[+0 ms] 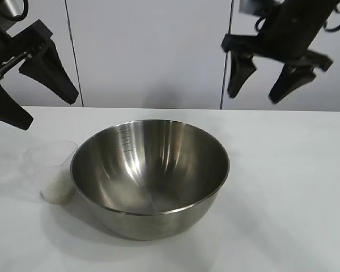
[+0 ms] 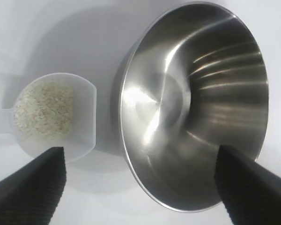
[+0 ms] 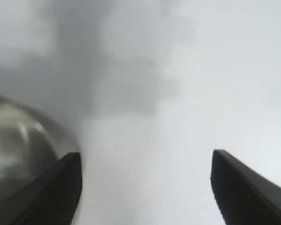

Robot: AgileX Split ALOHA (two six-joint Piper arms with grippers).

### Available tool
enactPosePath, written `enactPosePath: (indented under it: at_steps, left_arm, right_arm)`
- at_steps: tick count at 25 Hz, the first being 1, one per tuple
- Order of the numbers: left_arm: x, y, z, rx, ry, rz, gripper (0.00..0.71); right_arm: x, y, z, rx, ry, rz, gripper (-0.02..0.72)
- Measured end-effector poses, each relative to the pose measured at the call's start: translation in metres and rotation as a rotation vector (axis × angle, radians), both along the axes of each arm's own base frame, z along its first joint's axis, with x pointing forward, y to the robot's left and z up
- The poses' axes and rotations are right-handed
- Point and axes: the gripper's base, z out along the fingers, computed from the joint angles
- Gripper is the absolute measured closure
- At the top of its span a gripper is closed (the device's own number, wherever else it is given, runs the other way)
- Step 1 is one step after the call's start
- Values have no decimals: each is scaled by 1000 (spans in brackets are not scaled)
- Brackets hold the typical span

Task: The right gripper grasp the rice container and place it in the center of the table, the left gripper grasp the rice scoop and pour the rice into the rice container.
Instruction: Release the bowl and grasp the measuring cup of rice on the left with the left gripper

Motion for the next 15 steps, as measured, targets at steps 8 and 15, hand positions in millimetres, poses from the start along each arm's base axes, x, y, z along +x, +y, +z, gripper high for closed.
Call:
enactPosePath:
  at_steps: [8, 15]
  left_arm:
    - [0, 0, 0, 0, 0, 0, 88]
    - [0, 0, 0, 0, -1, 0, 88]
  right_arm:
    - [-35, -118, 54, -278, -32, -296, 169]
    - [-133, -143, 145, -277, -166, -487, 169]
